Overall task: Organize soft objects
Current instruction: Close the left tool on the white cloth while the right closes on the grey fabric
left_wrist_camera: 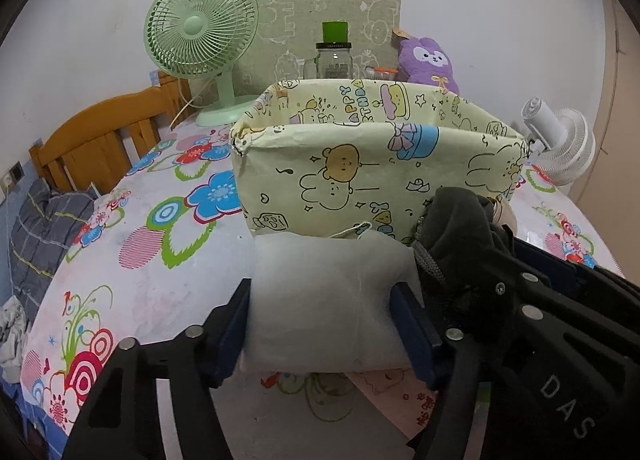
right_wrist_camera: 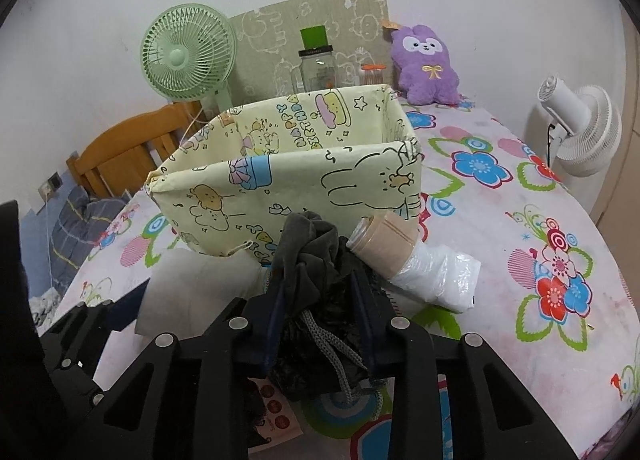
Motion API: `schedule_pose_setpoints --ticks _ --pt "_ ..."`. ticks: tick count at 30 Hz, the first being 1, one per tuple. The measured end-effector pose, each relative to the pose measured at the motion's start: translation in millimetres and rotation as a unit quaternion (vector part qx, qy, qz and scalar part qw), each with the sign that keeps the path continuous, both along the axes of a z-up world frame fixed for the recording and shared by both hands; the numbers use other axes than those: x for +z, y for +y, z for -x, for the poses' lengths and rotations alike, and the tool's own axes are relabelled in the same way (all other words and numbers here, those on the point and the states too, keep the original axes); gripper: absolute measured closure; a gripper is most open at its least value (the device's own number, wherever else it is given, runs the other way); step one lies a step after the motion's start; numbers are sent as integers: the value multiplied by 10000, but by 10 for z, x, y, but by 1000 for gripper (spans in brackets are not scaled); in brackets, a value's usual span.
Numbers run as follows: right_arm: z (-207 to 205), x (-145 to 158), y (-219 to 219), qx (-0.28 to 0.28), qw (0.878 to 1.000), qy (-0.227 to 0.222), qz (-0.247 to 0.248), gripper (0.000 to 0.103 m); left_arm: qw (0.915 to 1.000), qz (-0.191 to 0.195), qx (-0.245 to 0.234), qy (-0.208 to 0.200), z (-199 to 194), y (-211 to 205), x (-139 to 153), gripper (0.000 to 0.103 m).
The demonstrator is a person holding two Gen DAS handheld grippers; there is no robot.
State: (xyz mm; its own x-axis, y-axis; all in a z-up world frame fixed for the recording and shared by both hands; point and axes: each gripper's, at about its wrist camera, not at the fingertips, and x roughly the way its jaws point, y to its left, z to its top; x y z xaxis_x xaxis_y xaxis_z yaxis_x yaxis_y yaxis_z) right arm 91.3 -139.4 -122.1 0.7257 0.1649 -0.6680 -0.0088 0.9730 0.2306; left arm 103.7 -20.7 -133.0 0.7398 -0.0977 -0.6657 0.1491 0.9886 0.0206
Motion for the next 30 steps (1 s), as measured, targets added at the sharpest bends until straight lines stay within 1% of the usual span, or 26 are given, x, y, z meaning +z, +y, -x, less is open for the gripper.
schedule_pose_setpoints --ticks 1,4,6,9,11,12,13,15,17,18,19,20,23,26,28,29,30 --pt "8 5 -3 -16 10000 -2 0 68 10000 23 5 -8 5 5 12 40" --pt "19 17 -10 -29 10000 -10 6 68 10000 54 6 -14 18 7 29 43" --pt "35 29 -23 -57 10000 -27 -28 68 10000 72 5 -32 33 8 42 43" --pt "26 19 -37 -29 10000 34 -38 68 10000 25 -38 35 42 -15 37 37" --pt "10 0 -39 -41 10000 86 -12 66 9999 23 -105 2 74 -29 44 31" --pt "8 -1 -35 -49 9999 100 18 66 9999 7 -122 -21 85 -33 48 25" --pt "6 -1 -32 -66 9999 113 58 64 9999 -15 -144 -59 102 -43 53 21" --pt "0 1 -19 -102 9997 139 168 58 9998 -36 -166 -84 121 -56 55 18" --pt "3 15 -6 -108 9995 127 275 47 9998 -18 -204 -60 124 -68 45 17" --pt "11 25 -4 -108 9994 93 305 43 9998 -18 -216 -49 121 -75 38 16" --pt "20 37 -1 -112 9994 53 330 38 9997 -29 -223 -37 115 -84 28 16" --pt "28 50 -2 -133 9993 15 357 37 9997 -41 -221 -17 109 -92 14 16" --pt "30 75 -23 -218 9989 -25 426 37 9997 -59 -218 31 83 -112 -20 16" --pt "21 92 -44 -223 9990 -82 375 37 9997 -111 -202 48 64 -123 -55 18" --pt "3 100 -38 -198 9991 -95 376 37 9998 -85 -194 70 54 -114 -66 26" --pt "-15 96 -29 -180 9990 -83 398 38 9997 -69 -206 77 49 -108 -69 26" --pt "-29 91 -19 -154 9990 -76 406 38 9997 -57 -216 76 45 -101 -68 30"
